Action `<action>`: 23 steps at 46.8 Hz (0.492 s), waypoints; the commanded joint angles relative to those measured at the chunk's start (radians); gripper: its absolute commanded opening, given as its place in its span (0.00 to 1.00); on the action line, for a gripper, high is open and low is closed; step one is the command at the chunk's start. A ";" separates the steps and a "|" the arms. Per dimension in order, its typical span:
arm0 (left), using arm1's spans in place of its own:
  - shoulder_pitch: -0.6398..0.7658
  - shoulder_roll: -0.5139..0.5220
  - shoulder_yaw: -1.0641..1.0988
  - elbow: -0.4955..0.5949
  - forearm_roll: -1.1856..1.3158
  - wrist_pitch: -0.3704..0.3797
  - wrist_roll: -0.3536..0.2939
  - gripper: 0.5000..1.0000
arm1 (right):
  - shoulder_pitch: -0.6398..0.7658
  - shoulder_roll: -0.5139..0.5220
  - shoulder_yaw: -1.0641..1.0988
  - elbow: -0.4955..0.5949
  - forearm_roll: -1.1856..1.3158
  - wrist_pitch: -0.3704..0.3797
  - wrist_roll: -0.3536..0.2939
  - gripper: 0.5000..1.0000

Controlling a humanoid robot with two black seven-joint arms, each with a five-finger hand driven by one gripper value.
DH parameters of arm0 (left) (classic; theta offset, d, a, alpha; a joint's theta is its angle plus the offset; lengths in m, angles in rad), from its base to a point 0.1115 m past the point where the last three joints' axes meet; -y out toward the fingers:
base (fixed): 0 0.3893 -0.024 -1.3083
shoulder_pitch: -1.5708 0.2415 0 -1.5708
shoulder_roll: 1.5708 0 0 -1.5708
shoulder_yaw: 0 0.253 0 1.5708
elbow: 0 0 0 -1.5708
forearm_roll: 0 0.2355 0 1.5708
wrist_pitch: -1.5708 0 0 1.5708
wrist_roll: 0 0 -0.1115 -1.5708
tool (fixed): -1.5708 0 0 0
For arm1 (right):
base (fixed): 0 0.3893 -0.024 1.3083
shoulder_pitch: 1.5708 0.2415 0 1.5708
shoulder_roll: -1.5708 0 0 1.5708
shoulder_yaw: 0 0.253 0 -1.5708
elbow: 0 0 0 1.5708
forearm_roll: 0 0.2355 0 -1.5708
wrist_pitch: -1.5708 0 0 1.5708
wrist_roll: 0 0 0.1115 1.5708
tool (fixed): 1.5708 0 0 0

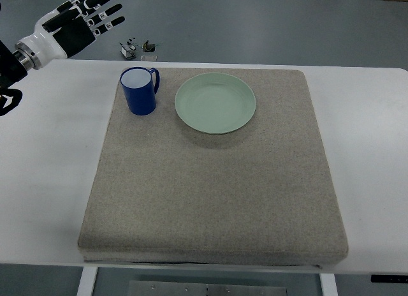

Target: Place cup left of plate with left hand

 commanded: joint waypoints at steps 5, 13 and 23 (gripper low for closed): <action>-0.026 -0.036 0.023 0.042 0.000 0.000 0.002 1.00 | 0.000 0.000 0.000 0.000 0.000 0.000 0.000 0.87; -0.027 -0.037 0.022 0.048 0.000 0.000 0.003 1.00 | 0.000 0.000 0.000 0.000 0.000 0.000 0.000 0.87; -0.023 -0.036 0.019 0.069 -0.005 -0.002 0.003 1.00 | 0.000 0.000 0.000 0.000 0.000 0.000 0.000 0.87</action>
